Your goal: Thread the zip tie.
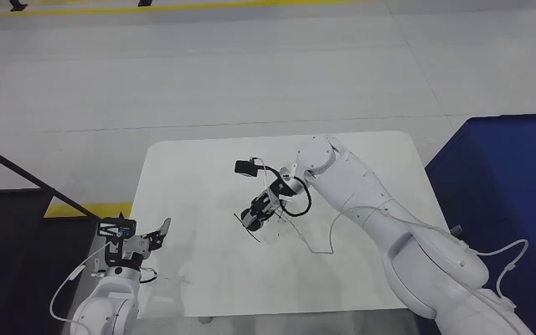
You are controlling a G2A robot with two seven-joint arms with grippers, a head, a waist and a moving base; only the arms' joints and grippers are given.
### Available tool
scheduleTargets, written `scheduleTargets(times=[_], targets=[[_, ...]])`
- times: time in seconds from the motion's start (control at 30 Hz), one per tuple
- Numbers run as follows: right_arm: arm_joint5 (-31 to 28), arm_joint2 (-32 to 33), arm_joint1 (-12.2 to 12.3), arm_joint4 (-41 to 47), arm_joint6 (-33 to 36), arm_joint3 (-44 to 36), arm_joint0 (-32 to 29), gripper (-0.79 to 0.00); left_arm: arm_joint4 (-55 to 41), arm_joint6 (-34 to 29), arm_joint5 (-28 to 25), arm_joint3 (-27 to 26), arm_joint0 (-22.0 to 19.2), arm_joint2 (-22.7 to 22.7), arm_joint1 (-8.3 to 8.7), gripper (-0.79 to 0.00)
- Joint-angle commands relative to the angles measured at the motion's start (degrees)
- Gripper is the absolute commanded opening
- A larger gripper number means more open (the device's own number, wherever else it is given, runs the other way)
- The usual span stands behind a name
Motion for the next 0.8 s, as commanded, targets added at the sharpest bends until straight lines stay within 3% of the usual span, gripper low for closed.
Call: scheduleTargets(times=[0.0, 0.23, 0.37, 0.53, 0.67, 0.77], targets=[[0.01, 0.0, 0.01, 0.11, 0.01, -0.02, 0.0, -0.785, 0.0, 0.0, 0.0, 0.0, 0.0, 0.0, 0.0, 0.0], [0.01, 0.0, 0.01, 0.11, 0.01, -0.02, 0.0, -0.785, 0.0, 0.0, 0.0, 0.0, 0.0, 0.0, 0.0, 0.0], [1.21, -0.09, 0.55, 5.06, 0.01, -2.4, -2.5, -0.785, 0.0, 0.0, 0.0, 0.0, 0.0, 0.0, 0.0, 0.0], [1.61, -3.91, 4.38, 15.42, 0.01, -5.51, -3.94, -0.785, 0.0, 0.0, 0.0, 0.0, 0.0, 0.0, 0.0, 0.0], [2.71, -8.45, 9.88, 27.35, 0.01, -11.66, -4.65, -0.785, 0.0, 0.0, 0.0, 0.0, 0.0, 0.0, 0.0, 0.0], [2.71, -8.45, 9.88, 27.35, 0.01, -11.66, -4.65, -0.785, 0.0, 0.0, 0.0, 0.0, 0.0, 0.0, 0.0, 0.0]])
